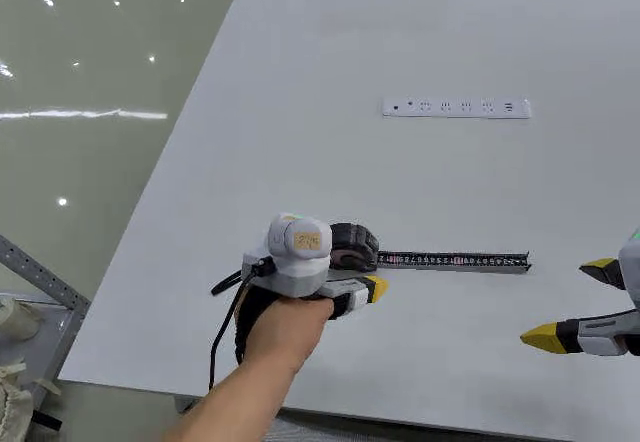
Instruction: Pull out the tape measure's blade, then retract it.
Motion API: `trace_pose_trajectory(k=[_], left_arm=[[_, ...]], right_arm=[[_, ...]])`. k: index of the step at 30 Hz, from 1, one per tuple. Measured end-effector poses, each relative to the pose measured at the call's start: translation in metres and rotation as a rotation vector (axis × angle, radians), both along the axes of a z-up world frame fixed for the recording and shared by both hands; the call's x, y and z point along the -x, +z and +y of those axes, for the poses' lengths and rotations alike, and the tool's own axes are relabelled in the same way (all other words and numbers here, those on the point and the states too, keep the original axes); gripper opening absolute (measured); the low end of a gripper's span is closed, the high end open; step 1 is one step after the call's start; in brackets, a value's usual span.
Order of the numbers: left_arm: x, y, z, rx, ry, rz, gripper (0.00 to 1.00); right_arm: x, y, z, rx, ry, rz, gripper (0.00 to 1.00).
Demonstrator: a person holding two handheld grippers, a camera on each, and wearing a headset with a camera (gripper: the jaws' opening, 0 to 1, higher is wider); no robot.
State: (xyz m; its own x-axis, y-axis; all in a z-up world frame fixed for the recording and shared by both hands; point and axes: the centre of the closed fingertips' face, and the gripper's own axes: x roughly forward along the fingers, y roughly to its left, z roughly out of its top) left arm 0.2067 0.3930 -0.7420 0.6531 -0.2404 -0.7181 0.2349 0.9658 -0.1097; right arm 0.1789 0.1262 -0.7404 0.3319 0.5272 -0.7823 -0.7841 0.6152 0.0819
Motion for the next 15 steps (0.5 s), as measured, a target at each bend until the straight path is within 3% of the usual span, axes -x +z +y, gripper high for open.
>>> trace_pose_trajectory(k=[3, 15], left_arm=[[-0.005, -0.005, -0.002, -0.015, -0.005, 0.003, 0.91], [-0.023, -0.016, -0.001, -0.022, 0.052, 0.017, 0.87]], right_arm=[[-0.003, -0.008, -0.006, 0.057, 0.056, -0.009, 0.84], [-0.025, -0.029, -0.005, 0.112, 0.169, 0.003, 0.76]])
